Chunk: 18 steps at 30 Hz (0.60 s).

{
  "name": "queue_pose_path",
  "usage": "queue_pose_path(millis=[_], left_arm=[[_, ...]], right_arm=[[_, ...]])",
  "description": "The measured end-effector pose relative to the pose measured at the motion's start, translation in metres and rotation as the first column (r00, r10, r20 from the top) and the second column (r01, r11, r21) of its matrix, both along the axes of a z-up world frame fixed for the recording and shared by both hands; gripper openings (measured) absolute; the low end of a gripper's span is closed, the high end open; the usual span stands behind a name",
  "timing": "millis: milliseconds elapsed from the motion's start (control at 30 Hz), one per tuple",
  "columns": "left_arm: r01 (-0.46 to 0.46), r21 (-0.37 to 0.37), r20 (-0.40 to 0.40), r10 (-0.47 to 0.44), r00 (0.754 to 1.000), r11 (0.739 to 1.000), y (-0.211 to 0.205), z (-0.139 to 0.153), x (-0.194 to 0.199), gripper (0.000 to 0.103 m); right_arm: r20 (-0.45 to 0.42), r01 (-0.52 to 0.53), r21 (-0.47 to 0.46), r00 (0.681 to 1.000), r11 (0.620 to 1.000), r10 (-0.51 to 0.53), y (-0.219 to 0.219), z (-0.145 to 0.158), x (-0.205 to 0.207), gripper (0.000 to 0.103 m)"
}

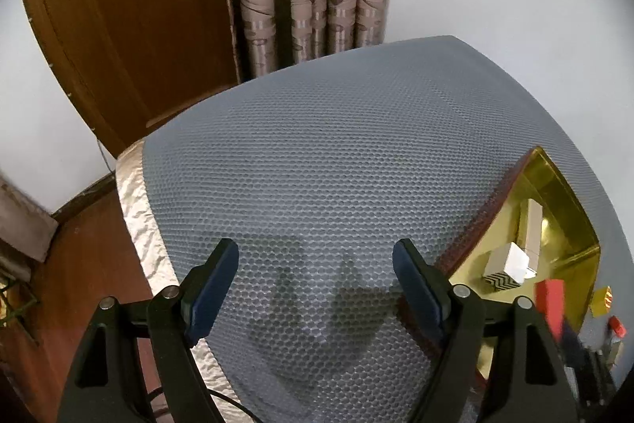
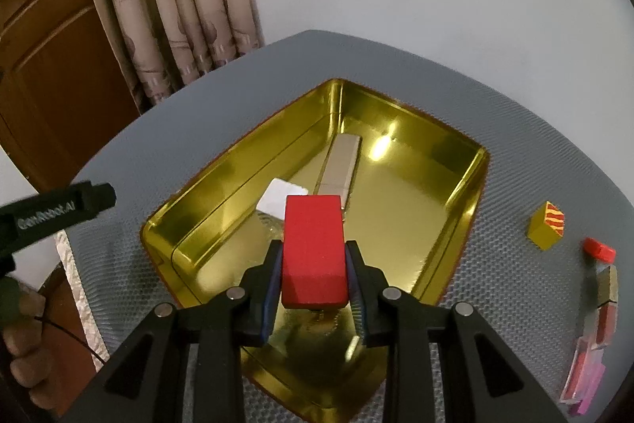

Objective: Organize rigid objects
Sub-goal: 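Lower the red block into the gold tin and open the right gripper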

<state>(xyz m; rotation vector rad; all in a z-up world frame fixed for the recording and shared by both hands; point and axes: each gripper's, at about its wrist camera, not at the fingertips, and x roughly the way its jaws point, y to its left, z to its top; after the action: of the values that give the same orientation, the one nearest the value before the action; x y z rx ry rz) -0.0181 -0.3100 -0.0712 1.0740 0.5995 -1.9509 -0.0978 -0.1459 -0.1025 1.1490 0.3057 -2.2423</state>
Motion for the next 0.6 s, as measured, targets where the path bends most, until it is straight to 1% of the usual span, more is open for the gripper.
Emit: queue_pose_path(millis=[100, 233, 367, 500, 567, 600], left_arm=[[0.008, 0.003, -0.015, -0.008, 1.000, 1.000, 0.000, 0.000, -0.001, 0.077], [0.013, -0.016, -0.016, -0.013, 1.000, 1.000, 0.004, 0.001, -0.003, 0.078], [0.011, -0.001, -0.019, -0.011, 1.000, 1.000, 0.004, -0.002, -0.004, 0.078], [0.010, -0.008, -0.021, -0.010, 1.000, 1.000, 0.004, 0.000, -0.004, 0.078], [0.012, -0.014, -0.021, -0.012, 1.000, 1.000, 0.004, 0.000, -0.004, 0.078], [0.013, -0.015, -0.022, -0.013, 1.000, 1.000, 0.003, 0.000, -0.003, 0.078]], right_arm=[[0.016, -0.001, -0.002, 1.000, 1.000, 0.001, 0.004, -0.006, -0.001, 0.030], [0.048, -0.014, -0.011, 0.999, 1.000, 0.015, 0.005, -0.017, -0.002, 0.031], [0.023, -0.023, 0.012, 0.999, 1.000, 0.023, 0.003, -0.018, 0.003, 0.031], [0.018, -0.036, 0.017, 0.999, 0.999, 0.036, 0.003, -0.014, 0.008, 0.031], [0.013, -0.035, 0.018, 0.999, 0.999, 0.034, -0.004, -0.014, 0.006, 0.037], [0.013, -0.031, 0.013, 0.999, 0.999, 0.030, -0.001, -0.011, 0.008, 0.043]])
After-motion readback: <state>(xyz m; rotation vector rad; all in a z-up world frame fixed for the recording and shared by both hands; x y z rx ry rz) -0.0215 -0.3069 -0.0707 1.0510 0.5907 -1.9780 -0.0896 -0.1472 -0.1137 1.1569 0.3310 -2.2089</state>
